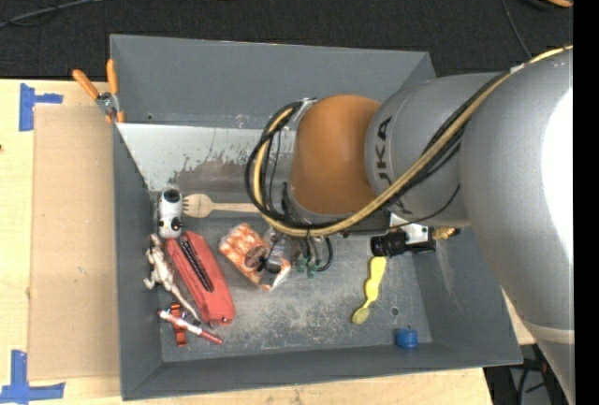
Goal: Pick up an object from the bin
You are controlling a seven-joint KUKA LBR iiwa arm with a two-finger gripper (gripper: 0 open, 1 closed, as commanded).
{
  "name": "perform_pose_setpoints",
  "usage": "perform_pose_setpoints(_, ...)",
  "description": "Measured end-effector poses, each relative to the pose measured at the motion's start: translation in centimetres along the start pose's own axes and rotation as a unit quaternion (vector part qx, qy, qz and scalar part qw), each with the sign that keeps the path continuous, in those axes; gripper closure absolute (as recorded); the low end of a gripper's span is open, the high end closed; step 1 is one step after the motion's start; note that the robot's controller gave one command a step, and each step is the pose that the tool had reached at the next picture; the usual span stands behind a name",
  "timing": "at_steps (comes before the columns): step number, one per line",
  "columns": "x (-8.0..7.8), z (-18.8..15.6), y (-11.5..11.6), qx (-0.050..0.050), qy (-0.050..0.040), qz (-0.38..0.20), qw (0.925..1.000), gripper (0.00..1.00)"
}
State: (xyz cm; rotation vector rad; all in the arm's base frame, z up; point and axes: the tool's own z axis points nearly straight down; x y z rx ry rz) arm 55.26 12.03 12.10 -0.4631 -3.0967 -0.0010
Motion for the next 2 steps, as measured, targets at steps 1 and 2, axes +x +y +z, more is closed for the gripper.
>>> perform_pose_setpoints(1, -0.1, -3.8, 0.0, -0.001, -0.0015, 0.000, 1.0000, 1.00)
perform_pose_setpoints(2, 0.0, -8.7, 0.0, 0.000, 0.0001, -0.001, 1.0000, 1.00)
